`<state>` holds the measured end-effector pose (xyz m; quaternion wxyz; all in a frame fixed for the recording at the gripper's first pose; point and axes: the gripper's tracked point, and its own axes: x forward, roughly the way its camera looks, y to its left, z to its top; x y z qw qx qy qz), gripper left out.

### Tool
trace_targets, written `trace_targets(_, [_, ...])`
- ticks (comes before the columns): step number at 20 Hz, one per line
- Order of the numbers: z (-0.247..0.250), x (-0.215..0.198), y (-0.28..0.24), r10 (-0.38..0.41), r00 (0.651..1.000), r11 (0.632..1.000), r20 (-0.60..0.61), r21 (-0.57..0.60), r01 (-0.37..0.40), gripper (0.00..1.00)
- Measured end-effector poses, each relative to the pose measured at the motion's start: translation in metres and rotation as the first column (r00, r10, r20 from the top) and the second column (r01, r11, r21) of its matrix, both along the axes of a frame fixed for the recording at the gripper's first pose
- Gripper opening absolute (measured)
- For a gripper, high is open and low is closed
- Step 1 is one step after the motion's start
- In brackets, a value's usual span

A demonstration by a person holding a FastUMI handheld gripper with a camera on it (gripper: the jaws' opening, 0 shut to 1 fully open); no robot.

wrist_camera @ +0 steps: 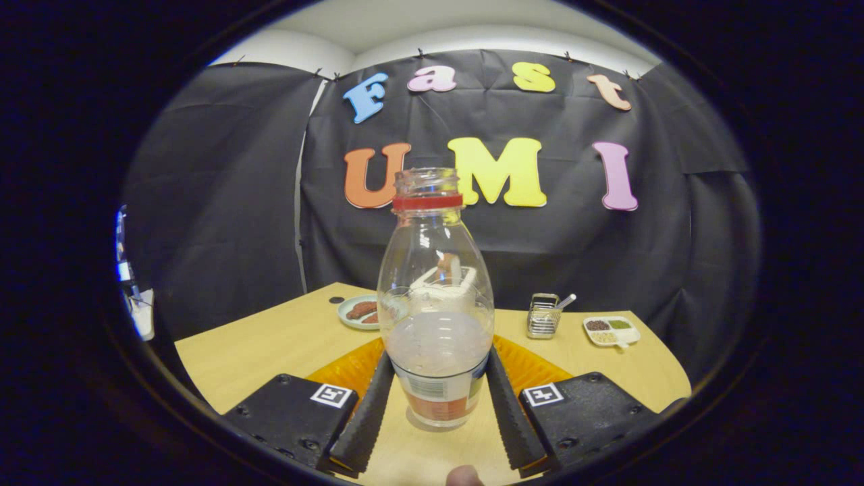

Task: Take the bottle from table, then pour the juice into the cup, finally place the bottle on the coaster

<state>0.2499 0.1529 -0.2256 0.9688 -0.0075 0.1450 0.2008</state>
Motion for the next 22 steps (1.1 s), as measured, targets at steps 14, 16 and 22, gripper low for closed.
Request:
trace_targets(14, [-0.112, 0.048, 0.017, -0.037, 0.989, 0.999, -0.141, -0.019, 0.035, 0.78])
trace_targets(16, [-0.116, 0.05, 0.017, -0.042, 0.99, 0.999, -0.132, -0.029, 0.039, 0.79])
trace_targets(22, [-0.121, 0.052, 0.015, -0.04, 0.993, 0.999, -0.114, -0.04, 0.036, 0.83])
